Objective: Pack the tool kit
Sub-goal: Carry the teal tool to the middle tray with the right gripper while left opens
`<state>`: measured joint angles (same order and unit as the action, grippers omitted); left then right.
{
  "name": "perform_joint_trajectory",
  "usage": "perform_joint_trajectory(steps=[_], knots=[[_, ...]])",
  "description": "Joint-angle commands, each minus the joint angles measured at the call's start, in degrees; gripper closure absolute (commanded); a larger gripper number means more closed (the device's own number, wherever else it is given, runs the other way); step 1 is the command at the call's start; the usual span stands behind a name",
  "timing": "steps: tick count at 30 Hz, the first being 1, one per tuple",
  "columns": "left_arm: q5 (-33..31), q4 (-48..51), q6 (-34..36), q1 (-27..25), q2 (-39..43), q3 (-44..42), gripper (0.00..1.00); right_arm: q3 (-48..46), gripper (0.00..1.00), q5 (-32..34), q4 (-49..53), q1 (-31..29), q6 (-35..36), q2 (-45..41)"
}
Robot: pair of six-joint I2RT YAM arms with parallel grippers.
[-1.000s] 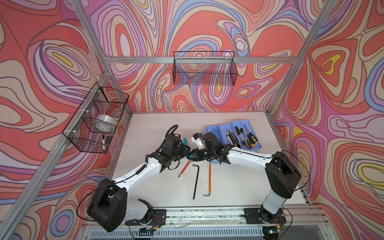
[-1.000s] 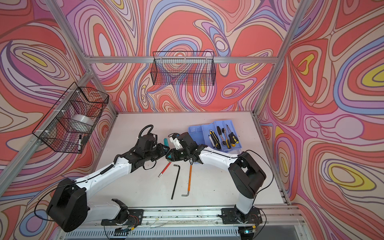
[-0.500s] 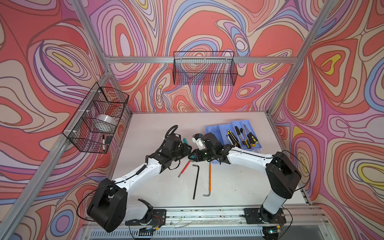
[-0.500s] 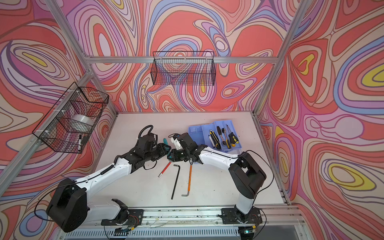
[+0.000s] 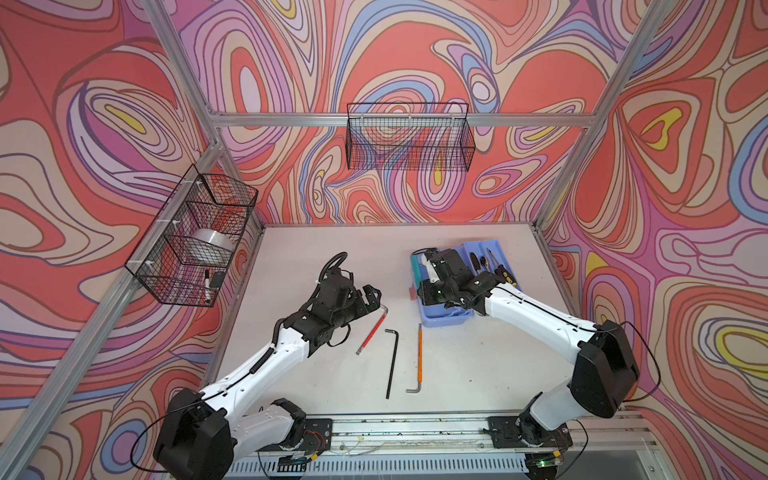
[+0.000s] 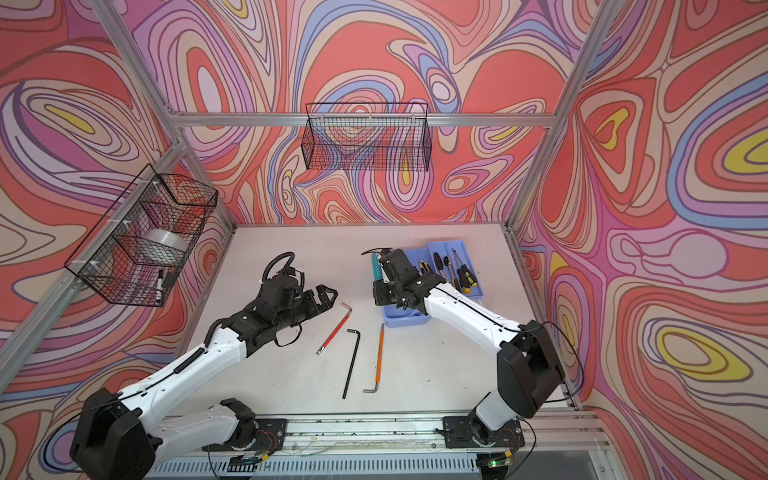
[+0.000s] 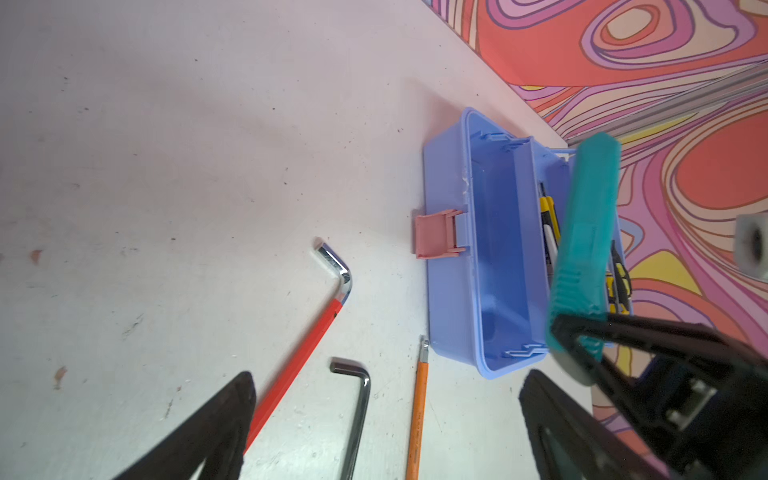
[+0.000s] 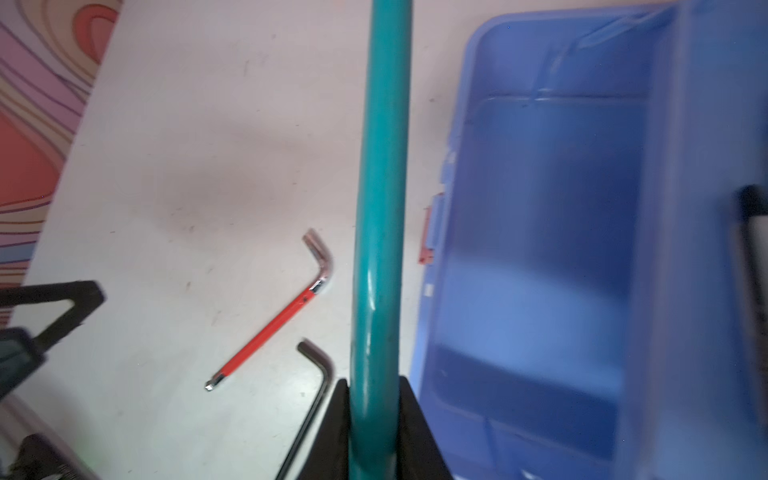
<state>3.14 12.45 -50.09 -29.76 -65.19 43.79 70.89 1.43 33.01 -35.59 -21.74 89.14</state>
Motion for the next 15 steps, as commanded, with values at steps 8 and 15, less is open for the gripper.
perform_joint_trajectory(steps=[8, 15], knots=[[-4.3, 6.6, 1.9, 0.0, 1.9, -3.0, 0.00, -0.4, 0.98, 16.4, 10.8, 5.9, 8.8, -0.1], [-3.9, 7.2, 2.2, 0.1, 0.8, -3.4, 0.00, -0.8, 0.98, 19.5, 11.5, 6.2, 10.6, 2.6]])
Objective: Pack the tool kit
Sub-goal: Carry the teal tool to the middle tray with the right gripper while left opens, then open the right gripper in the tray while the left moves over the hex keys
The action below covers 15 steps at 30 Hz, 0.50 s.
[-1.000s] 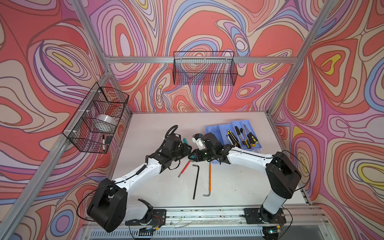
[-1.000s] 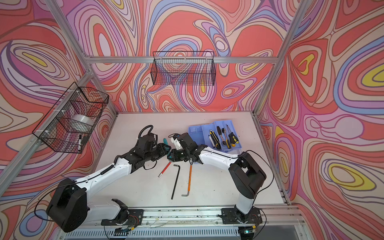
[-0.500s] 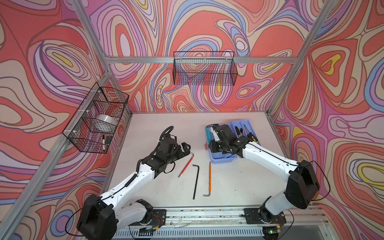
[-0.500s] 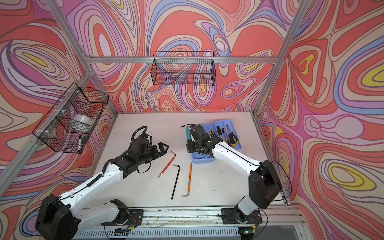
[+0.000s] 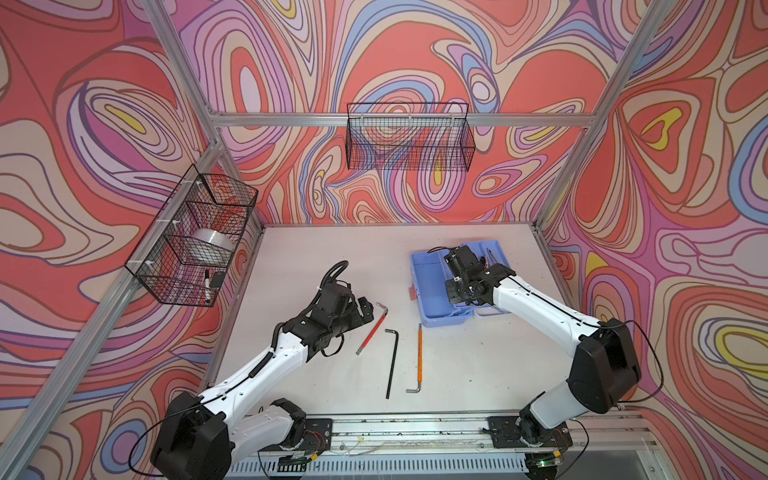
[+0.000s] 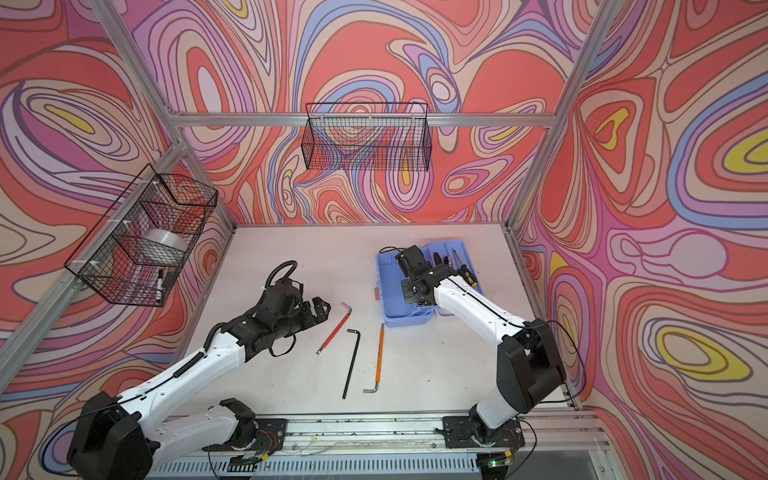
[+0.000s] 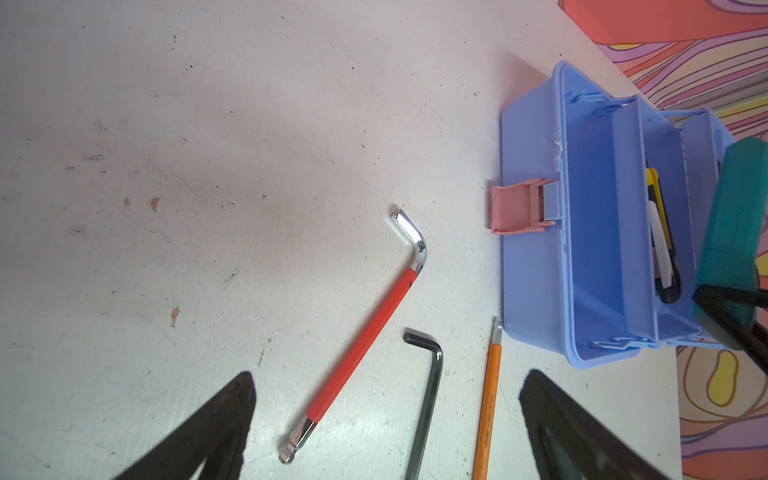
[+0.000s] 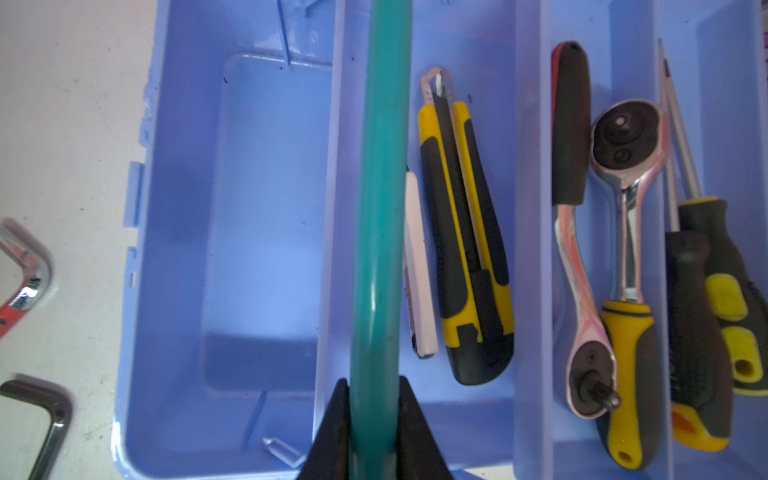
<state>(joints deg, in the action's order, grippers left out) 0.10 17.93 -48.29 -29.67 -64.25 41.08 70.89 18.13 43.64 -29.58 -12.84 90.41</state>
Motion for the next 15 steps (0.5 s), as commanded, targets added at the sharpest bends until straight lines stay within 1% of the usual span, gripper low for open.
perform_joint_trajectory(steps=[1, 11, 15], knots=[[-1.0, 1.8, 0.4, 0.0, -0.3, -0.7, 0.00, -0.8, 0.98, 3.3, 0.8, 0.3, 1.9, 1.9], [-0.8, 1.9, 0.7, 0.2, -1.1, -1.0, 0.00, 0.6, 0.98, 4.1, -0.2, 1.4, 3.9, 6.5], [-0.9, 1.9, 0.7, 0.3, -1.3, -1.1, 0.00, 1.4, 0.94, 5.4, -0.1, 1.5, 4.4, 8.1]])
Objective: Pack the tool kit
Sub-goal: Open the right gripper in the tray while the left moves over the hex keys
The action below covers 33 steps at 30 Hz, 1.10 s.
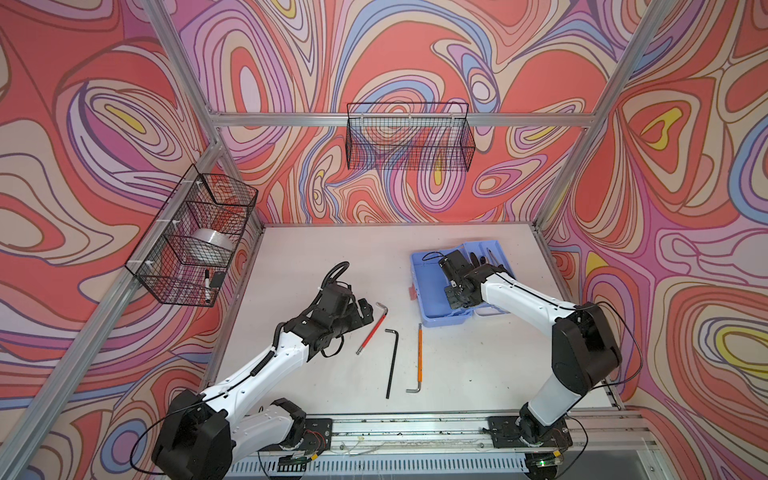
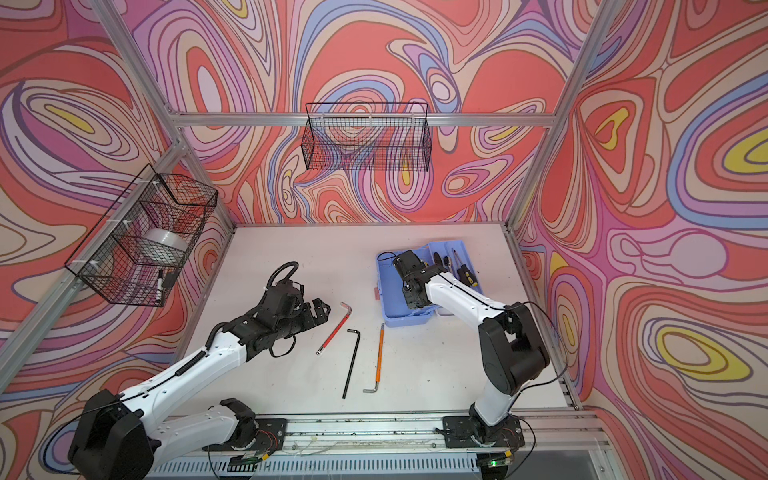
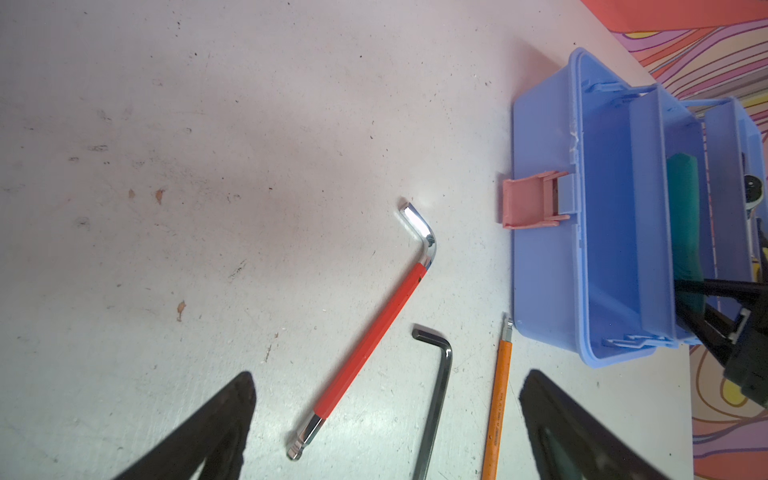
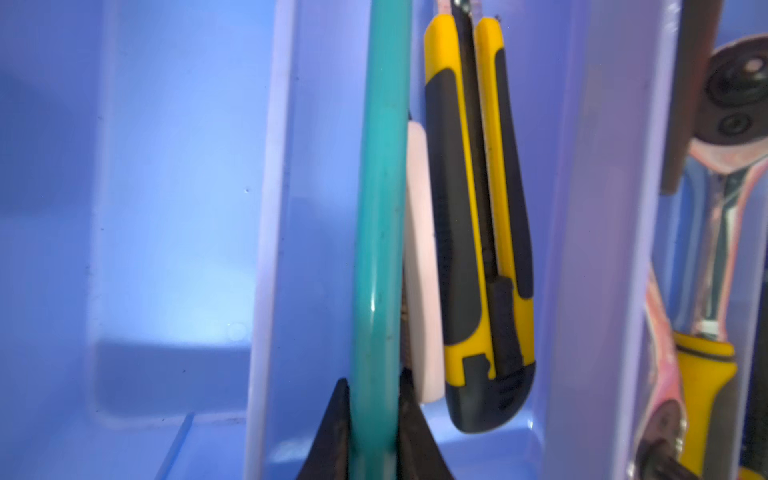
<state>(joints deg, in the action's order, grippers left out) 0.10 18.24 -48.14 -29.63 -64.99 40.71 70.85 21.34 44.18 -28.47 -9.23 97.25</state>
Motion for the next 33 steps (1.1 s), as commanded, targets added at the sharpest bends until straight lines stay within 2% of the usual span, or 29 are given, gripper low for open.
perform_joint_trajectory(steps=[1, 14, 20, 22, 33], knots=[[-0.8, 1.7, 0.5, 0.3, -0.6, -0.7, 0.00, 1.7, 0.91, 3.2, -0.5, 0.5, 0.7, 1.7], [-0.9, 2.0, 0.6, 0.5, -1.1, -1.3, 0.00, 5.5, 0.88, 9.6, 0.1, 1.1, 1.3, 7.1], [-1.1, 2.3, 0.5, 0.6, -0.5, -1.8, 0.00, 5.2, 0.76, 7.8, 0.1, 1.1, 0.4, 5.2], [-1.2, 2.2, 0.4, 0.6, -0.5, -1.9, 0.00, 5.1, 0.67, 7.1, 0.3, 1.1, 0.1, 4.6], [-2.9, 6.1, 2.8, 0.6, -1.5, -2.4, 0.00, 6.2, 0.52, 1.4, -0.2, 1.1, -3.2, -0.9]])
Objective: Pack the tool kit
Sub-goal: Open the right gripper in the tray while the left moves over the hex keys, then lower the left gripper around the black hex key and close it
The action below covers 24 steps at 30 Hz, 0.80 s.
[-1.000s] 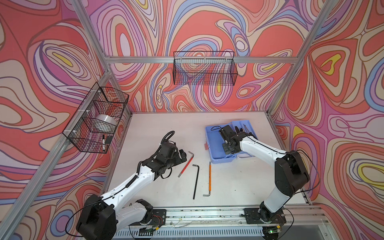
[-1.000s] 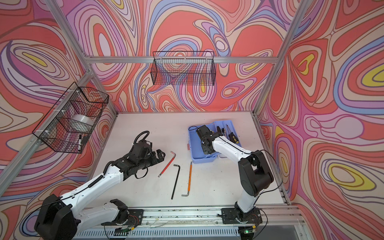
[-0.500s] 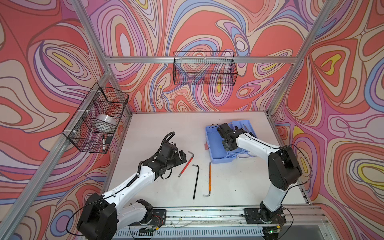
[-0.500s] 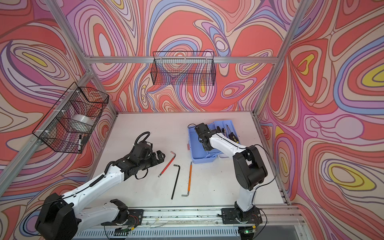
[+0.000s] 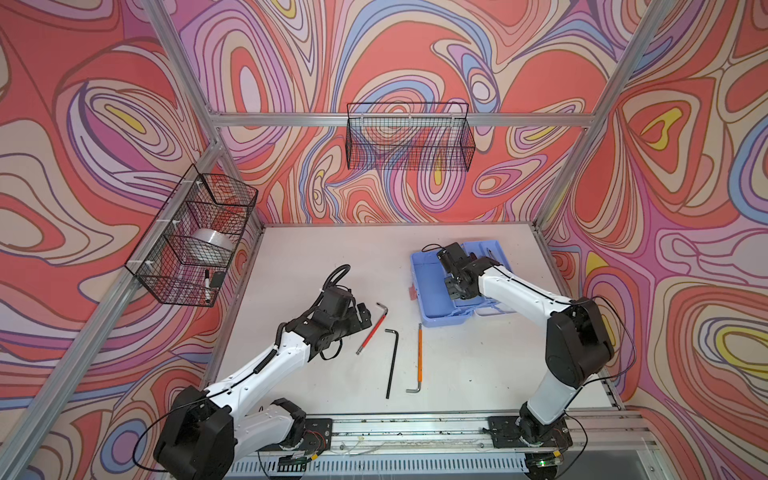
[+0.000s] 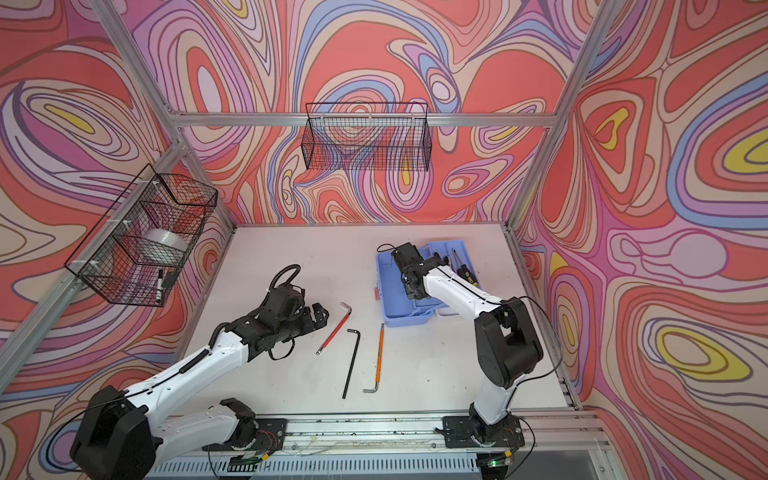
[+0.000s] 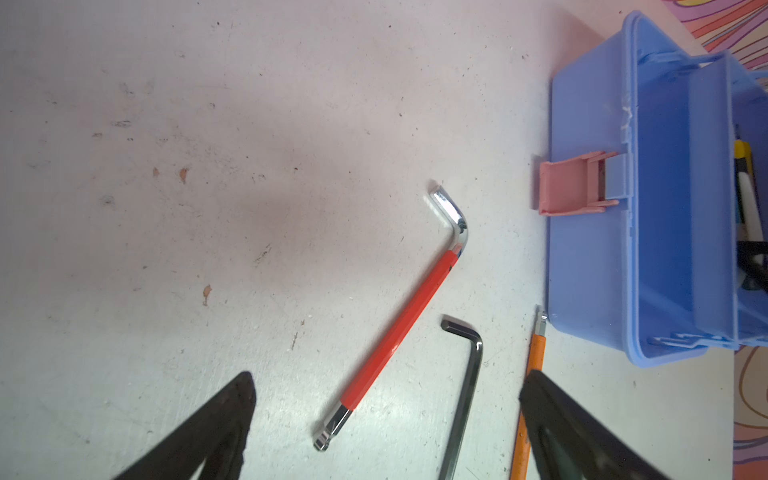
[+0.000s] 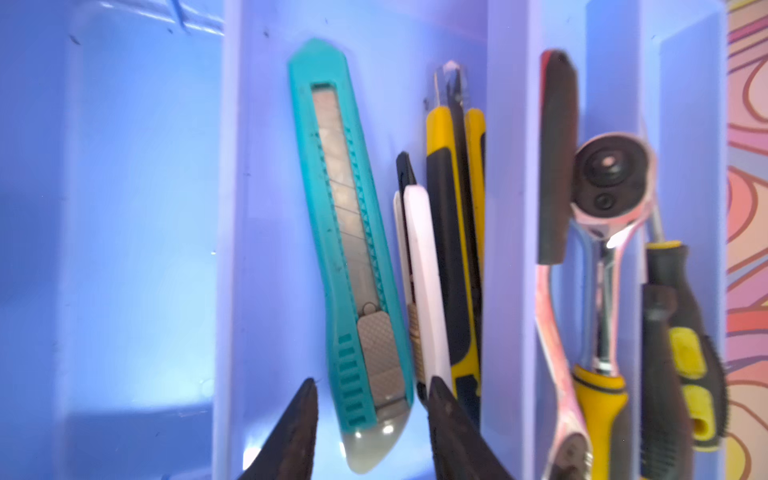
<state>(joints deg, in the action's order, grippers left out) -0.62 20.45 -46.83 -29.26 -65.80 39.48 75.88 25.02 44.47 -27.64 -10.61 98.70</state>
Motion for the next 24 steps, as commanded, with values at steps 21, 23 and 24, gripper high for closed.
perform_joint_trajectory(steps=[21, 23, 24], knots=[[3.4, 5.1, 9.4, -1.8, -9.8, 0.2, 0.31, -3.8, 0.39, -6.7, -5.8, 0.3, -6.7, -9.7], [1.7, 6.4, 9.6, -3.4, -10.4, 1.3, 0.31, -4.4, 0.39, -6.6, -5.9, 0.3, -6.8, -10.3], [1.1, 6.9, 9.5, -4.0, -10.6, 1.7, 0.31, -4.4, 0.39, -6.3, -5.8, 0.3, -6.9, -10.3]])
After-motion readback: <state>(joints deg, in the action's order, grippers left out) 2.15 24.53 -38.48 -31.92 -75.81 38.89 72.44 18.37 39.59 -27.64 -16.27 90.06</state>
